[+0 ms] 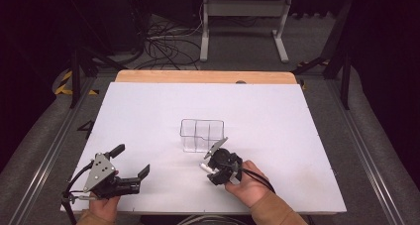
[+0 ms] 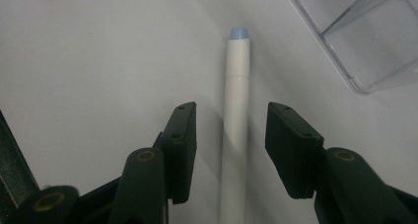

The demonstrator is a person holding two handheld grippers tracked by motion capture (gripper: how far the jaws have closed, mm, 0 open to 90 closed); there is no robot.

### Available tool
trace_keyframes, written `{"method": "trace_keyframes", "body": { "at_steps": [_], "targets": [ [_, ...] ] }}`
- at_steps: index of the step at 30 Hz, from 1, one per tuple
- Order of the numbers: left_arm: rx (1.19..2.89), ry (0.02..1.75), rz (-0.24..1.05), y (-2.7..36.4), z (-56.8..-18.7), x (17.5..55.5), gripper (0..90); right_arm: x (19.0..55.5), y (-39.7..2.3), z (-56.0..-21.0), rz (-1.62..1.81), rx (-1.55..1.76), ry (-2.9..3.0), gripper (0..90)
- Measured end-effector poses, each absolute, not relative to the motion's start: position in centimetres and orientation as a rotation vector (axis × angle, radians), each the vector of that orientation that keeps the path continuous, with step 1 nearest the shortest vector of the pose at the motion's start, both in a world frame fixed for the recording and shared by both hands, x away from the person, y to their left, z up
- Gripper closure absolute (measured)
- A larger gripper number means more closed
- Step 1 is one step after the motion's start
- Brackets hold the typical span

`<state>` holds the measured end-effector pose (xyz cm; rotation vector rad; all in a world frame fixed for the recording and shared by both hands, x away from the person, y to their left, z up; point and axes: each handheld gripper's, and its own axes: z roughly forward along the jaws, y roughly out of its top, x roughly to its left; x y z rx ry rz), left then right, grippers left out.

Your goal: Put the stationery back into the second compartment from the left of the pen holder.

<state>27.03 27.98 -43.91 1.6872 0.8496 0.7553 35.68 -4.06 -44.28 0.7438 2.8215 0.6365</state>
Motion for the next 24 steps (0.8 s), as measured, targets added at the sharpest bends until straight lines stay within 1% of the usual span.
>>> {"method": "trace_keyframes", "body": {
  "at_steps": [8,13,21,24],
  "targets": [
    [1.690,0.847,0.759,27.94,-43.92,27.07,1.1,35.94,-3.60,-44.56,0.594,0.775,2.841,63.5],
    [1.691,0.846,0.758,27.92,-43.91,27.10,1.1,36.02,-3.34,-44.78,0.553,0.781,2.832,70.0],
    [1.689,0.843,0.754,27.94,-43.89,27.08,1.1,35.83,-3.16,-44.89,0.540,0.764,2.829,77.0],
    [1.688,0.843,0.753,27.97,-43.88,27.07,1.1,35.74,-3.10,-44.90,0.535,0.754,2.827,78.0]
  ]
}}
